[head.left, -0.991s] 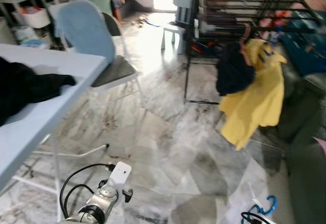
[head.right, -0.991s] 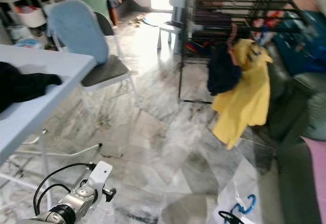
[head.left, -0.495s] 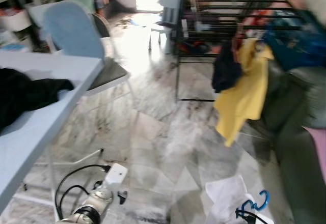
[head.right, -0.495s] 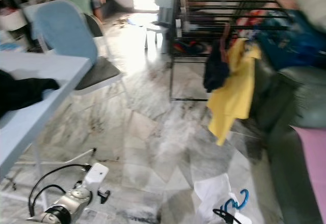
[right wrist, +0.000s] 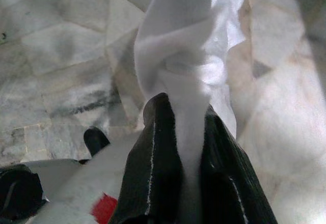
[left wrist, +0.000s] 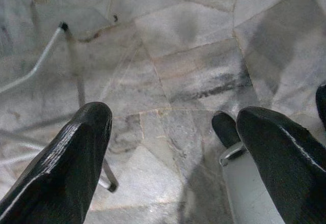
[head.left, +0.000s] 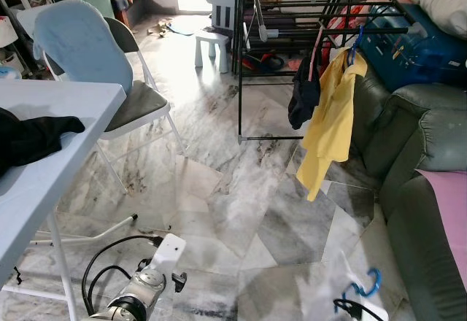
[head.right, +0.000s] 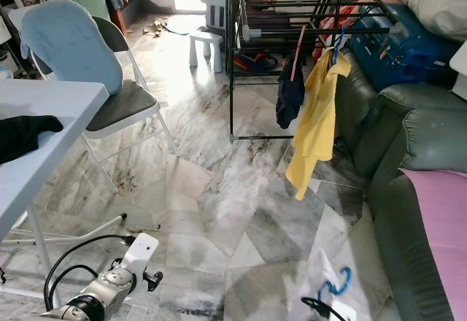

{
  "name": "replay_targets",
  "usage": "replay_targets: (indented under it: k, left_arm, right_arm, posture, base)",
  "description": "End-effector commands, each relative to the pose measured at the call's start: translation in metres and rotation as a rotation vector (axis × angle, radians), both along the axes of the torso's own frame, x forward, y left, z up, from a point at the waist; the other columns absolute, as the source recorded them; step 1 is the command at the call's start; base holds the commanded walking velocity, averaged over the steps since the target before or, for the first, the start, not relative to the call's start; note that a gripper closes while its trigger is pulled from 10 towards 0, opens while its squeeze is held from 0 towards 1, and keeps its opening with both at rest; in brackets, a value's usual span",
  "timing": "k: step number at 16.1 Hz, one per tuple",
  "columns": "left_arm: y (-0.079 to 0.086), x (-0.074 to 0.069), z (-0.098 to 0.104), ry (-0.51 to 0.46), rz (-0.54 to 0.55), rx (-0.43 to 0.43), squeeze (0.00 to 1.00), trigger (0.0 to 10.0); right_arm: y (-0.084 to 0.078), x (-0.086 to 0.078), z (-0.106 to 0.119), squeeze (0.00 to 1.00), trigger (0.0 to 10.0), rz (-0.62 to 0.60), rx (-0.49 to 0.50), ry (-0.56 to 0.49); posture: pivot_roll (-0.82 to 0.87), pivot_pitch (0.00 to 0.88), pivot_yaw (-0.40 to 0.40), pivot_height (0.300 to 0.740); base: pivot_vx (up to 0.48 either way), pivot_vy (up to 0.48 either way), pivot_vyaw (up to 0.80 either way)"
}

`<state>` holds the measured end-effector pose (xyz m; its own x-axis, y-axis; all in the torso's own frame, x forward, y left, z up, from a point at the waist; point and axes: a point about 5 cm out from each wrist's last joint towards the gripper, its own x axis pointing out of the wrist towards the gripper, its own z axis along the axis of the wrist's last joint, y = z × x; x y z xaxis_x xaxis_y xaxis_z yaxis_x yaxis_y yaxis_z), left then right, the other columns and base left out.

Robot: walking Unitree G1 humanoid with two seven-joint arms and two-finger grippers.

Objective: Hang hanger

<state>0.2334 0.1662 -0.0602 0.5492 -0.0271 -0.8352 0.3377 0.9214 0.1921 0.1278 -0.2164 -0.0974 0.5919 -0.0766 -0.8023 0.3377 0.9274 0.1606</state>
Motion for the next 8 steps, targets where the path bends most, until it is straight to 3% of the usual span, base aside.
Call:
replay_targets:
  k: [1, 3, 5, 8]
  left_arm:
    - [0.004, -0.001, 0.000, 0.009, 0.027, 0.004, 0.00, 10.0]
    - [0.005, 0.001, 0.001, -0.001, 0.010, 0.017, 0.00, 10.0]
    - [0.003, 0.001, 0.001, -0.009, -0.013, 0.021, 0.00, 10.0]
    - [0.004, -0.003, -0.001, 0.006, -0.018, 0.008, 0.00, 10.0]
  right_arm:
    - [0.003, 0.015, 0.006, 0.00, 10.0, 0.056, -0.006, -0.055]
    - [0.007, 0.025, 0.009, 0.00, 10.0, 0.101, -0.007, -0.083]
    - [0.010, 0.033, 0.011, 0.00, 10.0, 0.154, -0.025, -0.084]
    - [0.013, 0.035, 0.011, 0.00, 10.0, 0.168, -0.029, -0.072]
  posture:
    - [-0.05, 0.000, 0.007, 0.740]
    - [-0.03, 0.000, -0.008, 0.740]
    - [0.00, 0.000, -0.022, 0.740]
    - [0.01, 0.000, -0.021, 0.740]
  base:
    - [0.000, 0.000, 0.00]
    - [0.000, 0.000, 0.00]
    - [0.000, 0.000, 0.74]
    - [0.000, -0.105, 0.00]
